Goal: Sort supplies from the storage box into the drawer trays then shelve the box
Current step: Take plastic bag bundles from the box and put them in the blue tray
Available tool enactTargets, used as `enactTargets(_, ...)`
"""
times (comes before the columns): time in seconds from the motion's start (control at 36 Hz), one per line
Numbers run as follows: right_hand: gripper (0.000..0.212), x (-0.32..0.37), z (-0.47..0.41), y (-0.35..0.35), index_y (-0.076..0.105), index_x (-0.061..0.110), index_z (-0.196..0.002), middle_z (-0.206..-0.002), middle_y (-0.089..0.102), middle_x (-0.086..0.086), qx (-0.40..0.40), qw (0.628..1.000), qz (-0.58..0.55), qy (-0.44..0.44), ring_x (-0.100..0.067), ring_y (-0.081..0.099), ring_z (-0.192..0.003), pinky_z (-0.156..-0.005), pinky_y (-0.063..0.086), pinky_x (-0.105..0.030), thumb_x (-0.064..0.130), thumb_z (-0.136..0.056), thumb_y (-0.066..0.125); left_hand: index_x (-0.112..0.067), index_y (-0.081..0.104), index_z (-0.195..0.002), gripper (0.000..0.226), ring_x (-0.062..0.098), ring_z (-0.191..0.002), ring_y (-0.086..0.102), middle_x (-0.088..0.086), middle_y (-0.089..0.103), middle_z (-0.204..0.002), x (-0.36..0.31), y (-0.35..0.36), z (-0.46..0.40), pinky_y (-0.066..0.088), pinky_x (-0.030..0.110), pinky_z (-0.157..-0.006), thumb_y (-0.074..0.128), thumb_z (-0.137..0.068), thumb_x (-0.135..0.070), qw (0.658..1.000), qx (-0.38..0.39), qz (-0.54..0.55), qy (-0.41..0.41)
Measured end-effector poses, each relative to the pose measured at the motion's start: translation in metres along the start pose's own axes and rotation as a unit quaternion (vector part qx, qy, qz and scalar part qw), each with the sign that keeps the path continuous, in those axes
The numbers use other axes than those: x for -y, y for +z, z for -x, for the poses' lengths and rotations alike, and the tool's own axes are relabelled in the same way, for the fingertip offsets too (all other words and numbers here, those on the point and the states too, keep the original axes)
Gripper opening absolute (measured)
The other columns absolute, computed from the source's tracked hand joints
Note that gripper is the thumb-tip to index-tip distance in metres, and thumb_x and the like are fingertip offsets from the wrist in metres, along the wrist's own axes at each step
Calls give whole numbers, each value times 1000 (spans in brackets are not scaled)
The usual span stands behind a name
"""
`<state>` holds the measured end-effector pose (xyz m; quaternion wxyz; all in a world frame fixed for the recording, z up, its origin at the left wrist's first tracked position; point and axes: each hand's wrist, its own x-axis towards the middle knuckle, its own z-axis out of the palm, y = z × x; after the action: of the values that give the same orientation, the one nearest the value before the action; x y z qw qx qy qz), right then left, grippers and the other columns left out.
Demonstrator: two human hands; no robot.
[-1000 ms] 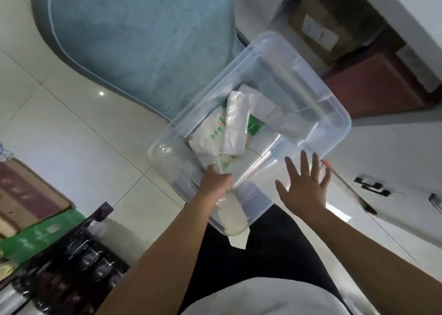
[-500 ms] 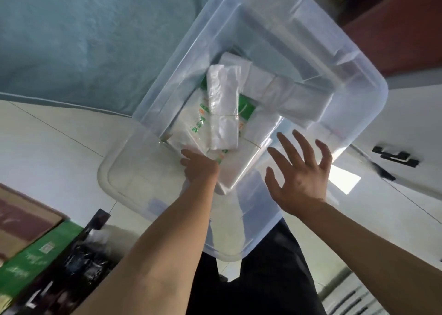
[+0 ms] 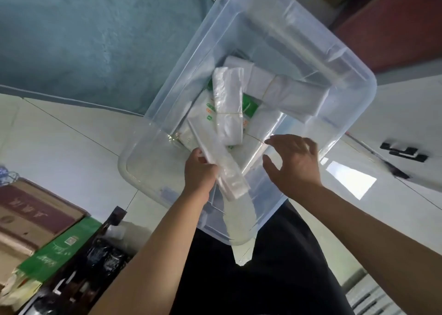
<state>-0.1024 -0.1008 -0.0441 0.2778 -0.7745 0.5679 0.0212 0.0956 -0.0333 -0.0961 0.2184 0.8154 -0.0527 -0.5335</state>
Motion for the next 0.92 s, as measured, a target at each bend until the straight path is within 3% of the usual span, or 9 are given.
enactTargets(0.11,40,25,0,-27,64,27,-125,-114,70,10,128,934,-290,162,-5,64,-103,-88,49,-22,37,-86,71,-20,70,-106,50,32,-95,74,13,76,-103,-15,-24,39,61,41,-76,70,-65,8,971,176,165,-2)
enactTargets(0.19,28,33,1,-42,70,18,-115,-100,76,-3,191,835,-451,252,-17,72,-93,-82,60,-37,22,-87,73,-14,71,-111,50,33,-94,73,17,74,-106,-25,-32,57,60,38,-76,74,-68,10,941,255,223,-2)
enactTargets(0.28,26,31,2,-55,72,12,-112,-98,77,-8,247,760,-538,270,-21,74,-90,-71,61,-31,10,-86,71,-15,73,-110,45,34,-96,72,18,72,-107,-34,-34,66,61,39,-78,75,-72,8,927,300,226,8)
enactTargets(0.53,38,7,8,-66,69,16,-120,-112,74,-13,262,696,-617,256,-30,71,-102,-83,60,-44,6,-84,72,-14,74,-115,40,35,-110,68,18,71,-120,-63,-24,66,58,43,-91,74,-78,2,918,375,125,32)
enactTargets(0.67,30,1,16,-62,71,11,-111,-105,75,-13,154,697,-643,276,-32,72,-97,-73,61,-40,-1,-84,69,-16,73,-118,33,29,-108,70,13,73,-117,-81,-11,41,59,35,-84,68,-87,-5,893,442,86,16)
enactTargets(0.72,28,-2,20,-62,72,9,-110,-103,76,-13,107,693,-653,286,-32,73,-94,-70,60,-36,-2,-85,67,-15,69,-124,32,29,-109,69,11,73,-116,-86,-4,21,59,38,-85,63,-93,-12,901,420,112,2)
enactTargets(0.78,26,-7,24,-63,72,9,-109,-101,76,-14,71,697,-651,294,-32,73,-92,-68,59,-35,-2,-86,66,-11,62,-131,36,31,-110,67,15,71,-115,-87,5,-6,56,37,-88,61,-95,-8,944,306,125,-17)
enactTargets(0.86,25,-16,30,-65,71,5,-108,-100,75,-17,29,698,-647,305,-33,73,-88,-65,59,-35,-4,-86,65,-9,57,-135,47,29,-104,62,22,65,-120,-82,23,-48,52,37,-88,69,-90,-11,997,70,0,-16)
enactTargets(0.92,26,-22,34,-67,71,4,-109,-100,74,-19,13,692,-651,312,-32,73,-86,-64,58,-33,-6,-86,64,-12,51,-141,62,32,-116,61,18,60,-132,-78,34,-68,52,42,-97,75,-84,-23,996,4,-86,-27)
